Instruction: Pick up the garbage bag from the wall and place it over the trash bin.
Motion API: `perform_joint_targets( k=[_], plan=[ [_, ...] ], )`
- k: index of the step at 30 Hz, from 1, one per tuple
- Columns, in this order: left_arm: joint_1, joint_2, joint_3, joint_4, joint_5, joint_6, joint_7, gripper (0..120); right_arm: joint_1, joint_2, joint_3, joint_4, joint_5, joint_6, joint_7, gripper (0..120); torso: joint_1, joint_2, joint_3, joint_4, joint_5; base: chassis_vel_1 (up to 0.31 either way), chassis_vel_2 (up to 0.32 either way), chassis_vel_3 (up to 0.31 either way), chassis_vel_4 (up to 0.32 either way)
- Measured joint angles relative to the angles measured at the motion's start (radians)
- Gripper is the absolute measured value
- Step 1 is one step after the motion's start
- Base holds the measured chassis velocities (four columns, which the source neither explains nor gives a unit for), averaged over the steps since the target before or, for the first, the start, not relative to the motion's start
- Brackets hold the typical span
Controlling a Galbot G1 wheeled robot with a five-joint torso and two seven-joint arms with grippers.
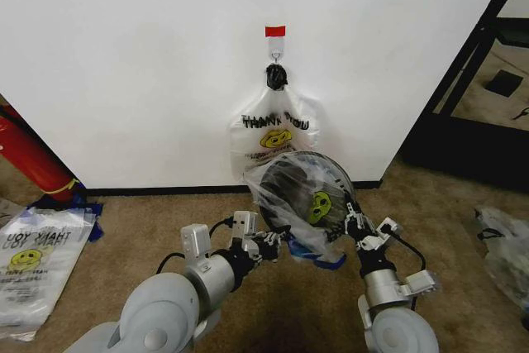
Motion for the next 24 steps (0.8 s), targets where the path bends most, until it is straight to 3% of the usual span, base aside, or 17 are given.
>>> perform_joint_targets(
  k=[5, 10, 18, 24],
  plan=[
    [0.058, 0.001, -0.014, 0.006, 0.016, -0.01, 0.009, 0, 0.005, 0.018, 0.014, 0.003, 0.054, -0.021, 0.007, 1, 0.0, 0.0, 0.0, 0.0001, 0.0, 0.0, 0.0, 0.0, 0.0],
    [0.105, -0.014, -0.041, 0.068, 0.057, -0.032, 0.036, 0, 0.001, 0.034, 0.033, 0.016, 0.132, -0.051, 0.013, 1, 0.0, 0.0, 0.0, 0.0001, -0.0001, 0.0, 0.0, 0.0, 0.0],
    [0.077, -0.038, -0.05, 0.208, 0.124, -0.097, 0.069, 0, -0.022, 0.036, 0.035, 0.032, 0.155, -0.071, 0.009, 1, 0.0, 0.0, 0.0, -0.0001, -0.0001, 0.0, 0.0, 0.0, 0.0],
    [0.062, -0.069, -0.046, 0.247, 0.155, -0.152, 0.073, 0, -0.045, 0.035, 0.027, 0.035, 0.146, -0.072, -0.002, 1, 0.0, 0.0, 0.0, -0.0001, 0.0, 0.0, 0.0, 0.0, 0.0]
  ],
)
